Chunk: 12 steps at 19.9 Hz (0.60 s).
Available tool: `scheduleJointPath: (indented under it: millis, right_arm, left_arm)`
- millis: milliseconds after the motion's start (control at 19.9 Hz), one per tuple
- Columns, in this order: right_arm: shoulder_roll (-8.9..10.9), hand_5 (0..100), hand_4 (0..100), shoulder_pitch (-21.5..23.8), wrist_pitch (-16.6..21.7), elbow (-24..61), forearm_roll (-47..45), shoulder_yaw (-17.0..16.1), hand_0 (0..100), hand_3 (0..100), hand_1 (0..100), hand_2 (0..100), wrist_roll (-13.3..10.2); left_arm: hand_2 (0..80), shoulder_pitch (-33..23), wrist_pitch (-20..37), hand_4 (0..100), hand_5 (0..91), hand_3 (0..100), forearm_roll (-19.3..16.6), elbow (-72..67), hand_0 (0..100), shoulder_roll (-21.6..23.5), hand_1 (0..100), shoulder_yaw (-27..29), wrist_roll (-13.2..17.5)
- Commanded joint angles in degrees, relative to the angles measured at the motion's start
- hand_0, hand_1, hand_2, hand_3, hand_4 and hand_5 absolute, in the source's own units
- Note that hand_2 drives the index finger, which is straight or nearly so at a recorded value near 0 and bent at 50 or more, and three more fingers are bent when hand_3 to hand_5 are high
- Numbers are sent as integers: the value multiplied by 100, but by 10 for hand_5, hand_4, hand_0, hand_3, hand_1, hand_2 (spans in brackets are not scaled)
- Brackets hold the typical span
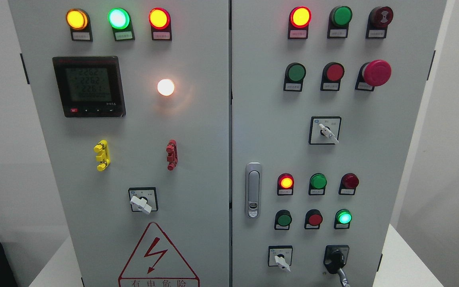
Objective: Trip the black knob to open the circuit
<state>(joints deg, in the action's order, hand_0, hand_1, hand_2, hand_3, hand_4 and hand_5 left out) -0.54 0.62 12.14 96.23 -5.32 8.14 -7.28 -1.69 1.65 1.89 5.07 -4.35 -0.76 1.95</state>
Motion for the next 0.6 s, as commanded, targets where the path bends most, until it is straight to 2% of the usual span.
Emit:
scheduleJointPath:
  millis: [0, 552]
  right_arm:
    - [-7, 940, 1000, -194, 139, 379, 31, 267, 573, 1000, 749, 0, 201]
    - [19, 940, 1000, -159, 122, 379, 31, 197, 574, 1000, 749, 0, 201]
  left_arm:
    - [0, 2, 2, 0, 0, 0, 14, -6, 120, -14, 389, 5, -2]
    - [0, 2, 2, 0, 0, 0, 14, -6, 120, -5, 389, 5, -2]
